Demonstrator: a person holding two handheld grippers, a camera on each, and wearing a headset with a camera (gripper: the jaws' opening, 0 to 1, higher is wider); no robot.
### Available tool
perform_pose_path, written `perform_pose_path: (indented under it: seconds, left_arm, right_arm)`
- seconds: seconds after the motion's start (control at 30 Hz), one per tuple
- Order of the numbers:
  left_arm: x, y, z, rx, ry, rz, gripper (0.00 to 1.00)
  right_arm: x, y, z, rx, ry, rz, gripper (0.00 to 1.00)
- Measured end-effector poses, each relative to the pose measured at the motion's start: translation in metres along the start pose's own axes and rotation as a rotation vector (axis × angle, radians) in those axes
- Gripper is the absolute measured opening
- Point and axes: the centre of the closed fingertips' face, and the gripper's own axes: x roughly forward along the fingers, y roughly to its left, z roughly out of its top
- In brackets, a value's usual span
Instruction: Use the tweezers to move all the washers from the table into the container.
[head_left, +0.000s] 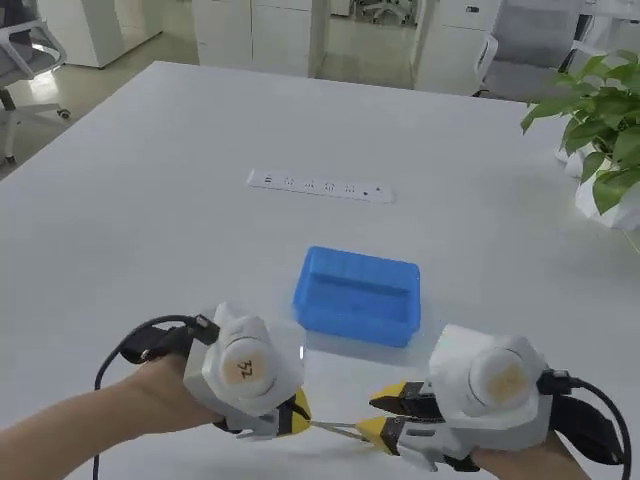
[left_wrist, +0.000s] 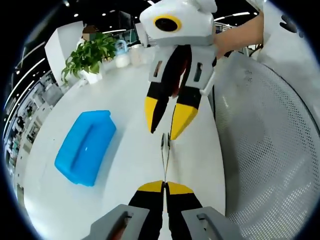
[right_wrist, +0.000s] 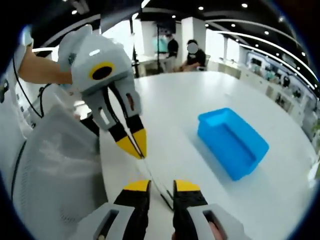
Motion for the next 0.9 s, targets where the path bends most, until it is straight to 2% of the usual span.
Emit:
perform_pose_path:
  seconds: [0.03, 0.1, 0.17, 0.27, 0.37, 0.43, 0.5, 0.57, 0.63, 0.8, 0.9]
  left_arm:
    - [0.002, -0.001, -0.003, -0.012, 0.007, -0.001, 0.00]
    - [0.005, 0.000, -0.007, -0.015, 0.022, 0.008, 0.00]
    - [0.008, 0.000, -0.013, -0.005, 0.055, 0.011, 0.00]
    - [0.013, 0.001, -0.020, -0.006, 0.096, 0.016, 0.00]
    - [0.016, 0.000, -0.024, -0.013, 0.110, 0.013, 0.00]
    - [0.018, 0.002, -0.027, 0.008, 0.125, 0.027, 0.00]
    - [0.021, 0.001, -0.033, 0.008, 0.158, 0.025, 0.00]
    - [0.021, 0.002, -0.033, 0.015, 0.156, 0.026, 0.00]
    - [0.021, 0.006, -0.033, -0.020, 0.155, 0.031, 0.00]
    - [0.023, 0.007, -0.033, -0.037, 0.166, 0.017, 0.00]
    - [0.024, 0.006, -0.033, -0.026, 0.180, 0.024, 0.00]
  right_arm:
    - [-0.006, 0.001, 0.005, 0.023, -0.032, -0.013, 0.15]
    - [-0.014, 0.003, 0.009, 0.037, -0.049, -0.028, 0.17]
    - [-0.028, 0.000, 0.017, 0.081, -0.097, -0.078, 0.20]
    - [-0.046, -0.005, 0.026, 0.150, -0.159, -0.124, 0.23]
    - [-0.065, -0.011, 0.034, 0.233, -0.224, -0.167, 0.30]
    - [-0.078, -0.015, 0.038, 0.260, -0.266, -0.196, 0.33]
    - [-0.087, -0.017, 0.038, 0.282, -0.285, -0.218, 0.36]
    - [-0.095, -0.015, 0.039, 0.295, -0.296, -0.227, 0.39]
    - [-0.100, -0.016, 0.039, 0.301, -0.305, -0.247, 0.43]
    - [-0.110, -0.015, 0.034, 0.331, -0.323, -0.301, 0.55]
    - [-0.113, -0.013, 0.028, 0.353, -0.334, -0.313, 0.54]
